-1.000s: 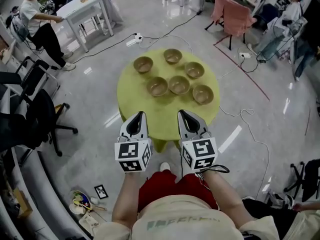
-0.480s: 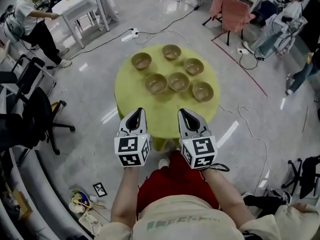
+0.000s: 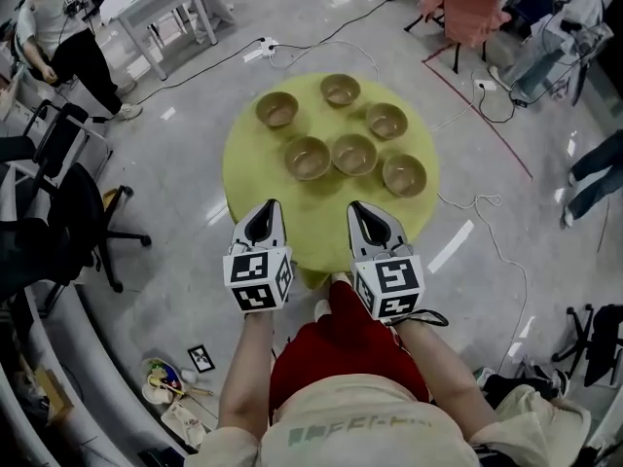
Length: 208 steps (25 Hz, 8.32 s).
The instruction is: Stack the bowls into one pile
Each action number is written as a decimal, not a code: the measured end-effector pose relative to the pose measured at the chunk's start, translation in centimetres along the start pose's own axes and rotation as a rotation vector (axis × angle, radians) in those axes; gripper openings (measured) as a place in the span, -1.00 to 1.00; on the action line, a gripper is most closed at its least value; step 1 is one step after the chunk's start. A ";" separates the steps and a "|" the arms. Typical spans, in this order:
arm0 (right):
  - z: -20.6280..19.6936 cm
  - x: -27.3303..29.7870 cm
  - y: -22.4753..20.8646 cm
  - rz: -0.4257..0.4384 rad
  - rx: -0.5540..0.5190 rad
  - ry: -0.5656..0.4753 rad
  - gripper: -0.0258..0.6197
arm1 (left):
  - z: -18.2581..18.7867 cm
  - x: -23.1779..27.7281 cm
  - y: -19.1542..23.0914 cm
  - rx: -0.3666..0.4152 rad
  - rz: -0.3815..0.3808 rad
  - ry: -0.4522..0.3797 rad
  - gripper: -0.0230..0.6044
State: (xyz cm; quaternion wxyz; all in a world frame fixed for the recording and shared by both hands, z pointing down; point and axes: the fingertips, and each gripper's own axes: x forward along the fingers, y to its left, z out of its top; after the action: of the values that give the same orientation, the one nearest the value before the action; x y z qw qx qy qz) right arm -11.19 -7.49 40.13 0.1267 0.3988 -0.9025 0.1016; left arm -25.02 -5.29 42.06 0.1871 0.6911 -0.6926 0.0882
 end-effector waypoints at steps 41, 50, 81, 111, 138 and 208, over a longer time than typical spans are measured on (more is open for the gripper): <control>-4.2 12.7 -6.9 0.078 0.068 0.185 -0.81 | -5.1 16.3 3.2 -0.204 0.066 0.262 -0.64; -4.8 14.0 -7.3 0.092 0.070 0.210 -0.81 | -6.5 18.0 3.5 -0.276 0.071 0.317 -0.61; -4.6 13.8 -6.8 0.071 0.067 0.212 -0.81 | -7.4 17.3 4.8 -0.378 0.137 0.338 -0.83; -1.0 5.8 -1.8 0.011 0.024 0.071 -0.81 | -0.4 7.5 3.4 -0.226 0.089 0.130 -0.83; 0.1 -5.0 -2.4 -0.190 0.035 -0.041 -0.81 | 2.2 0.6 -4.2 -0.110 -0.079 0.028 -0.83; -6.3 -3.6 -27.6 -0.335 0.200 0.115 -0.81 | -2.5 20.9 -22.7 -0.025 -0.179 0.258 -0.83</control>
State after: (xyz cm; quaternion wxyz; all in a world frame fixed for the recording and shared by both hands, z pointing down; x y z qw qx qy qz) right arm 12.66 -21.49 47.22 0.1529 0.5474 -0.8003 0.1909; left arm -1.70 -24.38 49.20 0.2902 0.7307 -0.5993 0.1505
